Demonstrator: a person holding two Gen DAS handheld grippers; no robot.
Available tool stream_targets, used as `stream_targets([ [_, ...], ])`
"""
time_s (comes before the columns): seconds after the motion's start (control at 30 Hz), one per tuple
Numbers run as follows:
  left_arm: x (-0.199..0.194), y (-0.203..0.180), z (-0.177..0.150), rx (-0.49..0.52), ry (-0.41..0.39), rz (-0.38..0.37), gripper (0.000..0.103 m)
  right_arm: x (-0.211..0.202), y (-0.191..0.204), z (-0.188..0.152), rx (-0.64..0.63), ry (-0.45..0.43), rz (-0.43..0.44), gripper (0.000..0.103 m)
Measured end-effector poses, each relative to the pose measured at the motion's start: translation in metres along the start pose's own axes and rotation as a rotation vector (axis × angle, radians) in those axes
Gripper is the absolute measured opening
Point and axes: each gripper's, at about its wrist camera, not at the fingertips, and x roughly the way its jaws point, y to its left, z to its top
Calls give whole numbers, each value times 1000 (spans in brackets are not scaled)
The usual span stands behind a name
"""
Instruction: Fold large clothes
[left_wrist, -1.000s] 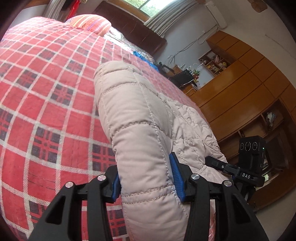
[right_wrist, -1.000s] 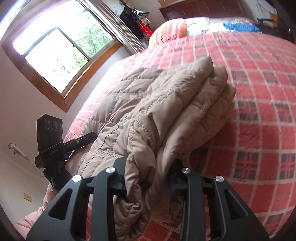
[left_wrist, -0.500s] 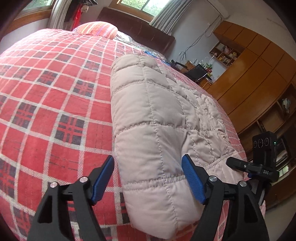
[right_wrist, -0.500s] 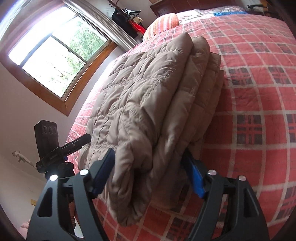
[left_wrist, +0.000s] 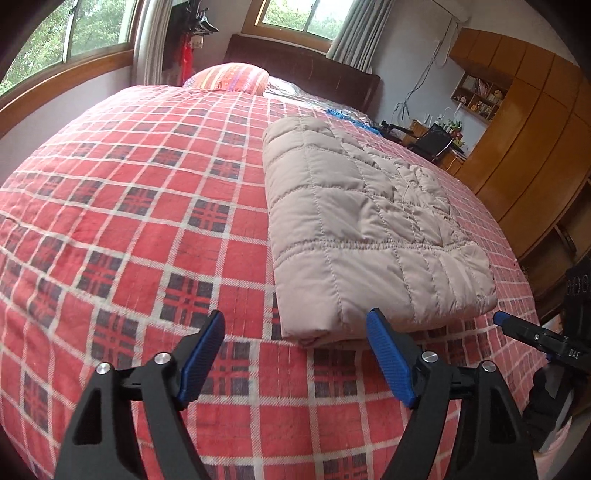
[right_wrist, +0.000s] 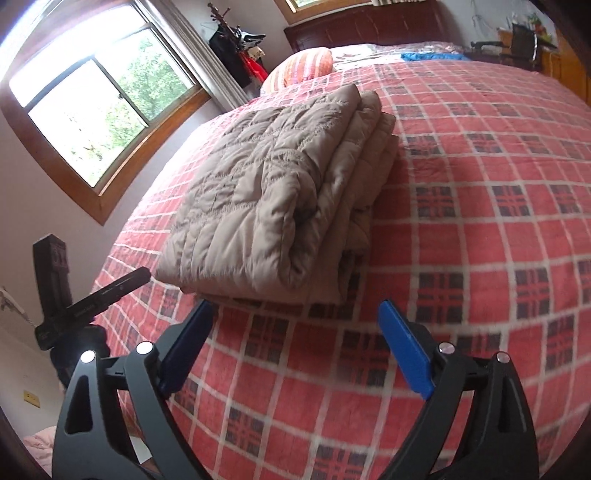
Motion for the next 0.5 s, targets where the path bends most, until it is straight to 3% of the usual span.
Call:
stream_targets([
  [0.17,-9,-6,-24,24,15,62,82,-1,19,-29,-1,20,-142,95],
  [0.5,-48,-17,-57,62,-21,145,82,-17,50,-67,-3,-19,-321,95],
])
